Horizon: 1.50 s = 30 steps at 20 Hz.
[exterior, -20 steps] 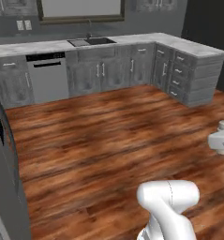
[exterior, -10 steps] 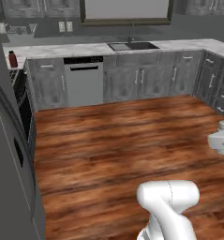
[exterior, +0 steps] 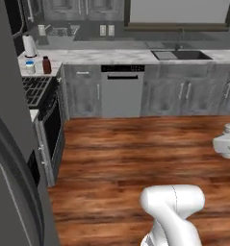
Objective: Collect the paprika, mayonnaise, and shaker from the cabinet and place them next to the stove.
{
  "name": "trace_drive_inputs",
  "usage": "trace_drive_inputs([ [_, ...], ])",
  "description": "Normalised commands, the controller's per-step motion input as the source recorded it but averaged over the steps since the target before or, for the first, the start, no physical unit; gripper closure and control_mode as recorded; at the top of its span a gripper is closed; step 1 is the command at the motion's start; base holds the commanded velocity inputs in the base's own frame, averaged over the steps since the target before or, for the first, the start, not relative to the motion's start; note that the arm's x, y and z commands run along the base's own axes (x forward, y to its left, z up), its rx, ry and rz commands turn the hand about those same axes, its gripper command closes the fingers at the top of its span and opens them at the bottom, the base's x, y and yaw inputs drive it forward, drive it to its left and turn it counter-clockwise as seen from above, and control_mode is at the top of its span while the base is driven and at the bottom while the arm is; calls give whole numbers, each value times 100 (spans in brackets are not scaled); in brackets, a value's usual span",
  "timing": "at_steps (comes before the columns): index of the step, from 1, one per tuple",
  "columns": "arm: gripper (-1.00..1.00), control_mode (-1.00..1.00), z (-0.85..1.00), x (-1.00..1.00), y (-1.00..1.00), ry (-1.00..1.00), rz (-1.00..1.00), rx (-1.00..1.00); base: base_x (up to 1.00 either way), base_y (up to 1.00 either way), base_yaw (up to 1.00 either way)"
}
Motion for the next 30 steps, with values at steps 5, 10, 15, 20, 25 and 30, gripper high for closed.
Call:
trace_drive_inputs([
  [5, 100, 100, 0, 0, 0, 0, 0, 0, 100, -26, 35],
  [10, 100, 100, 0, 0, 0, 0, 0, 0, 100, -27, 35],
  [15, 100, 100, 0, 0, 0, 0, 0, 0, 100, -28, 35],
  [20, 100, 100, 0, 0, 0, 0, 0, 0, 100, -29, 35],
  [25, 100, 100, 0, 0, 0, 0, 0, 0, 100, -27, 35],
  [30, 100, 100, 0, 0, 0, 0, 0, 0, 100, -13, 37],
])
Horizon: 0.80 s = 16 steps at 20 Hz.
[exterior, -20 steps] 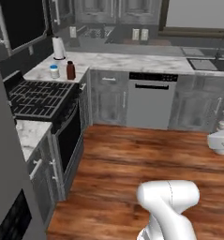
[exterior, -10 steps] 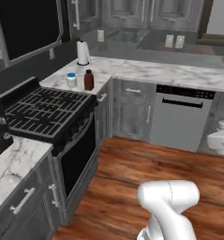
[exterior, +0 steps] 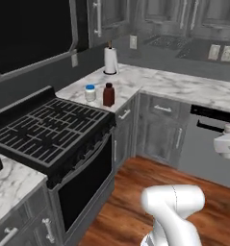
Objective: Collect the paprika, mayonnaise, and shaker from the cabinet and place them next to the stove.
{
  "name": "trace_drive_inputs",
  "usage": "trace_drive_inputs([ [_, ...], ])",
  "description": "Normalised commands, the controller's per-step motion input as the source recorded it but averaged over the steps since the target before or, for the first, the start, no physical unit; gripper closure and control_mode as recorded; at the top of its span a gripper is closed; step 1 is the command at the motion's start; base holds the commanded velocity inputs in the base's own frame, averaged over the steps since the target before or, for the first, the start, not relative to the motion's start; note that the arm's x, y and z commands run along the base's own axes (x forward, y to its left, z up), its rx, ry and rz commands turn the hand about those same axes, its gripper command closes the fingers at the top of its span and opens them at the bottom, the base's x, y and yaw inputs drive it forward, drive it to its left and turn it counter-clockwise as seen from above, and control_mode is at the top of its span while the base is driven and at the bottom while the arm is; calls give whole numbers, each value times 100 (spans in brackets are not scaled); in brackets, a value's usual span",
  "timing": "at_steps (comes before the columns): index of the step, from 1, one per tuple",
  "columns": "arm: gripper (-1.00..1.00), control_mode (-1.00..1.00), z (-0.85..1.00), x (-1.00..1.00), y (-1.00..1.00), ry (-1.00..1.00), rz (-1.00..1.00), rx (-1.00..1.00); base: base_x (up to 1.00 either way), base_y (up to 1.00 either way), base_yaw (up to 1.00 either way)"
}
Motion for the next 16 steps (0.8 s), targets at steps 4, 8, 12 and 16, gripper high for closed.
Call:
trace_drive_inputs([
  [4, 100, 100, 0, 0, 0, 0, 0, 0, 91, -4, 43],
  [8, 100, 100, 0, 0, 0, 0, 0, 0, 46, 0, 53],
  [12, 100, 100, 0, 0, 0, 0, 0, 0, 19, 1, 58],
  [16, 100, 100, 0, 0, 0, 0, 0, 0, 17, 3, 60],
])
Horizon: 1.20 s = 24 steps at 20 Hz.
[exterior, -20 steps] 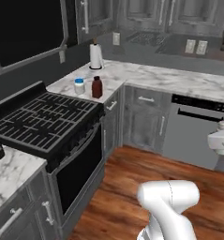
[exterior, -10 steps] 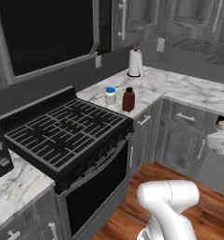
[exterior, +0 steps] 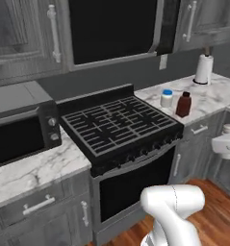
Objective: Collect the paprika, mayonnaise, and shaker from the cabinet and place them next to the stove.
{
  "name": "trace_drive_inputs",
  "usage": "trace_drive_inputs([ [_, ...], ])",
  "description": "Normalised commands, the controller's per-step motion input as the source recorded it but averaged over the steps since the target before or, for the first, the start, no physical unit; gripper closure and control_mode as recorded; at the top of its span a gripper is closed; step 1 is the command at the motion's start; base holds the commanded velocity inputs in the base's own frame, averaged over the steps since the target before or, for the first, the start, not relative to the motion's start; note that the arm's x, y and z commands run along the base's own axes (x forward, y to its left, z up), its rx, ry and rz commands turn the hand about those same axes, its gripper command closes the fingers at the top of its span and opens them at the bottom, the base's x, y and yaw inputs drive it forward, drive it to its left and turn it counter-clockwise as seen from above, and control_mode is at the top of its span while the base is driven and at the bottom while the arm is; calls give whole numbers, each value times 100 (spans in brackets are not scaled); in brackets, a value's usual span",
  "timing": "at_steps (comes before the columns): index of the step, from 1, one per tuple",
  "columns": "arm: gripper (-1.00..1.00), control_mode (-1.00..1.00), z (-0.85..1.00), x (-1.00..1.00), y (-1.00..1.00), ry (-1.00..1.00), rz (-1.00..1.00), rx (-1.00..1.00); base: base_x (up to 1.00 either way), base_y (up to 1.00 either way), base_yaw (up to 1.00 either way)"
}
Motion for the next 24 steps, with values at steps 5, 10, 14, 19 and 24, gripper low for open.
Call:
trace_drive_inputs([
  [5, 100, 100, 0, 0, 0, 0, 0, 0, 33, 0, 57],
  [10, 100, 100, 0, 0, 0, 0, 0, 0, 49, 0, 53],
  [14, 100, 100, 0, 0, 0, 0, 0, 0, 43, 2, 50],
  [19, 100, -100, -13, 3, 1, 0, 1, 0, 16, 1, 21],
  [24, 100, -100, -50, 43, 2, -3, 9, 0, 0, 0, 0],
])
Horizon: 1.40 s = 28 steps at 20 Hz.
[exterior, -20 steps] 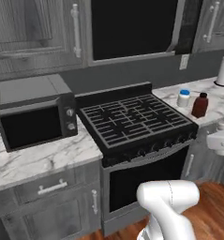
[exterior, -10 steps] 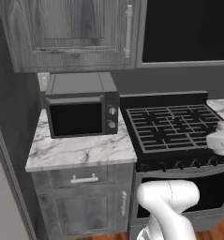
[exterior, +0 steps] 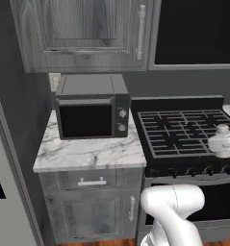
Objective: Collect the paprika, mayonnaise, and shaker from the cabinet and place them next to the stove.
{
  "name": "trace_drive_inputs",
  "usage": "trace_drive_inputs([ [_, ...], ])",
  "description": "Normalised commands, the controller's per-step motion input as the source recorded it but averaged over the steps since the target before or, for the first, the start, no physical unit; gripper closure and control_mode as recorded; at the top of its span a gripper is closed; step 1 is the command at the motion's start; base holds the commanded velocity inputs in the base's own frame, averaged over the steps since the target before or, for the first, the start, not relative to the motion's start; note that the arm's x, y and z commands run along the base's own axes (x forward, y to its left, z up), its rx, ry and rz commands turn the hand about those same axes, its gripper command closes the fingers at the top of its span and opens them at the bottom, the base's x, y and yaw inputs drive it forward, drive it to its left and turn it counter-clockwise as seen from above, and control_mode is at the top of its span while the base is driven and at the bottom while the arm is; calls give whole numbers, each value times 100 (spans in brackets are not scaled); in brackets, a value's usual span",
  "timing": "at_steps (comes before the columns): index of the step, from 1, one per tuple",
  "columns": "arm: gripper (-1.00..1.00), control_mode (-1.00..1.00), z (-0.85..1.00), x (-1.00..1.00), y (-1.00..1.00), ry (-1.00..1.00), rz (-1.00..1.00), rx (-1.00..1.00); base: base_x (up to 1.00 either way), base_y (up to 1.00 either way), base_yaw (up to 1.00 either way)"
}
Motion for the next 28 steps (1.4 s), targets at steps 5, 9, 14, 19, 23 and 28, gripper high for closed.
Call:
trace_drive_inputs([
  [5, 100, -100, -56, 63, 12, -1, 29, 0, 0, 0, 0],
  [9, 100, -100, -58, 28, 5, -10, 36, 7, 0, 0, 0],
  [14, 100, -100, -49, 23, 0, -16, 32, 11, 0, 0, 0],
  [19, 100, -100, -21, 50, 13, -9, 21, 11, 0, 0, 0],
  [23, 100, -100, -18, 53, 28, -6, 14, 9, 0, 0, 0],
  [28, 100, -100, -22, 58, 29, -2, 13, 9, 0, 0, 0],
])
